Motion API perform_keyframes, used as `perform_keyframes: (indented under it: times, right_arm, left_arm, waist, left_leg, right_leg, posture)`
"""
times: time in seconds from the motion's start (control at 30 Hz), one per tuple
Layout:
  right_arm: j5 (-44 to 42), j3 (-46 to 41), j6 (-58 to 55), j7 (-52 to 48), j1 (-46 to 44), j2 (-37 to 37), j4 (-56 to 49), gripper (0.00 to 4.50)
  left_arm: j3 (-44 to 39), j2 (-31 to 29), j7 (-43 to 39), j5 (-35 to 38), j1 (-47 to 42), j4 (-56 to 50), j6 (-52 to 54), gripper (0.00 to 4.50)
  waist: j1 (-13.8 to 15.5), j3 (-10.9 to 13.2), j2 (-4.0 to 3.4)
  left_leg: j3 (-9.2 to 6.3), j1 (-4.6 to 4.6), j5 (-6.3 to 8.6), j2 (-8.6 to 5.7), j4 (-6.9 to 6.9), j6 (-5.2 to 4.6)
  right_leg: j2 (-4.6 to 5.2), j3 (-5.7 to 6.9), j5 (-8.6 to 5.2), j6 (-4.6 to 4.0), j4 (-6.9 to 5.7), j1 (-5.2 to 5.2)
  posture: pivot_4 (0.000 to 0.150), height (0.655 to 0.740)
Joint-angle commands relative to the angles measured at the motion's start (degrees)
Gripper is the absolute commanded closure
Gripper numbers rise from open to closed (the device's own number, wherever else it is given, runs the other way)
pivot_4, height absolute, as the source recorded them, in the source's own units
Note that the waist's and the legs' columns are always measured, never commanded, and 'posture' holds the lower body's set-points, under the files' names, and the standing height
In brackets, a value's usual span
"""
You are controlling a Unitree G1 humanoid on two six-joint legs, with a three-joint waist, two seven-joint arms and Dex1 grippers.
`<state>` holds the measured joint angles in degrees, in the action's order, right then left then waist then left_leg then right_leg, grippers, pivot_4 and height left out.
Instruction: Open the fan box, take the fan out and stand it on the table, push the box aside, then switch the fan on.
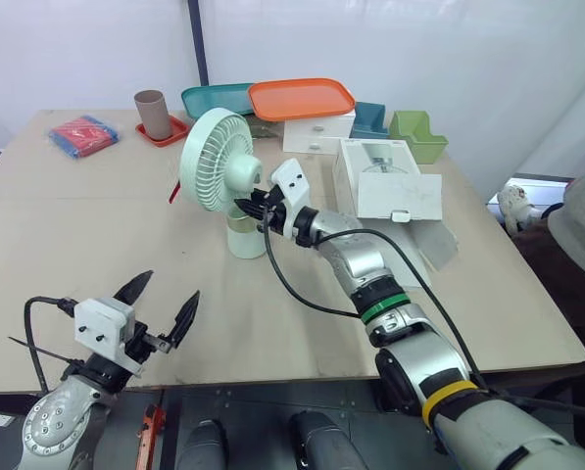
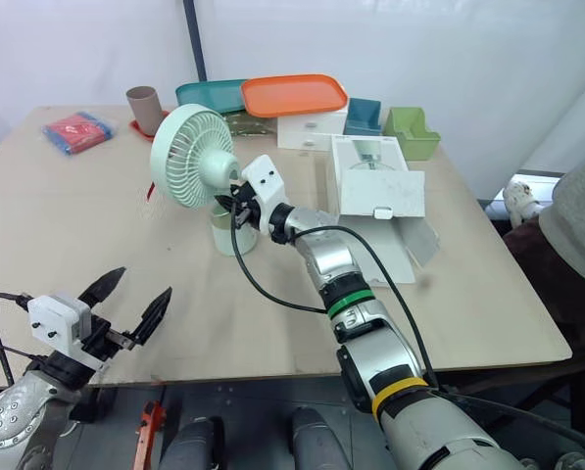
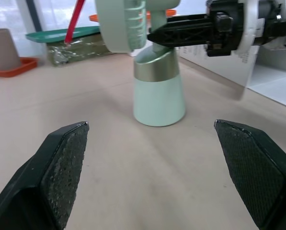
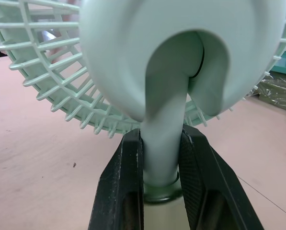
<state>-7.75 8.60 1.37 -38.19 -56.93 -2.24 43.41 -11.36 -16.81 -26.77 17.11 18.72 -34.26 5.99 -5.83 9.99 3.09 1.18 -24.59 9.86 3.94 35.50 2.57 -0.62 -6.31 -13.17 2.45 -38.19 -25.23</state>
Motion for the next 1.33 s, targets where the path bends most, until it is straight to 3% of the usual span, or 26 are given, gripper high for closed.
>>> perform_keyframes:
  times: [0.03,0.07,0.1,0.33,0.5,0.77,1.0,1.33]
  right_arm:
    - [-2.8,-0.4,-3.9,-6.4,4.7,-4.2,-15.2,0.74]
    - [-3.1,-0.6,-4.8,-6.9,5.7,-4.9,-17.0,0.60]
    - [-3.3,-0.6,-5.9,-7.4,6.7,-5.5,-19.2,0.13]
    - [-5.8,-1.3,-13.5,-8.7,13.0,-10.1,-33.7,0.13]
    - [-7.7,-3.1,-21.6,-8.1,21.9,-16.5,-49.4,0.13]
    - [-9.9,-7.5,-30.9,-3.3,34.5,-22.0,-65.0,0.13]
    - [-10.6,-8.0,-33.4,-2.4,42.1,-24.1,-71.7,0.13]
    - [-10.2,-8.9,-33.4,-2.1,46.4,-26.5,-71.7,0.13]
  left_arm:
    - [1.8,-0.6,-0.7,-0.7,-2.6,1.3,-2.2,0.00]
    - [1.9,-0.6,-0.8,-0.5,-2.9,1.5,-2.2,0.00]
    - [2.0,-0.7,-0.9,-0.2,-3.2,1.8,-2.3,0.00]
    - [2.4,-1.3,-2.2,0.5,-4.8,3.7,-2.4,0.00]
    - [1.8,-2.5,-4.0,2.3,-6.6,5.5,-1.6,0.00]
    - [1.4,-4.7,-6.8,5.7,-9.6,7.5,0.1,0.00]
    - [1.9,-7.4,-10.0,7.1,-12.3,9.8,1.5,0.00]
    - [1.6,-11.6,-14.0,9.9,-15.8,12.6,6.1,0.00]
  waist:
    - [0.0,0.0,0.00]
    - [0.0,0.0,0.00]
    - [0.1,0.0,0.00]
    - [0.1,0.0,-0.01]
    - [0.2,0.0,-0.01]
    - [0.7,0.0,-0.01]
    - [0.9,0.0,-0.01]
    - [0.8,0.0,-0.02]
  left_leg:
    - [0.00,0.00,0.00,0.00,-0.01,0.00]
    - [-0.02,-0.03,0.01,0.00,-0.04,0.00]
    - [-0.01,-0.03,0.02,0.00,-0.04,0.01]
    - [-0.03,-0.03,0.02,-0.01,-0.03,0.01]
    - [-0.02,-0.04,0.01,-0.02,-0.01,0.01]
    - [-0.03,-0.01,0.02,-0.04,-0.02,0.02]
    - [-0.07,0.13,0.01,-0.10,0.00,0.01]
    - [-0.05,0.14,0.01,-0.11,0.01,0.01]
  right_leg:
    - [-0.01,0.00,0.00,0.01,0.00,0.00]
    - [0.00,0.00,0.02,0.20,0.00,0.00]
    - [0.00,0.00,0.02,0.20,0.01,0.00]
    - [0.00,0.01,0.01,0.20,0.00,0.00]
    - [0.01,0.00,-0.04,0.06,0.00,0.00]
    - [0.01,-0.02,-0.10,0.04,0.00,0.00]
    - [0.01,-0.08,-0.02,0.01,0.00,0.08]
    - [0.01,-0.10,-0.04,0.02,0.01,0.07]
  posture:
    - [0.150,0.7400]
    - [0.150,0.7400]
    - [0.150,0.7400]
    - [0.150,0.7400]
    - [0.150,0.7400]
    - [0.150,0.7400]
    - [0.150,0.7400]
    - [0.150,0.7400]
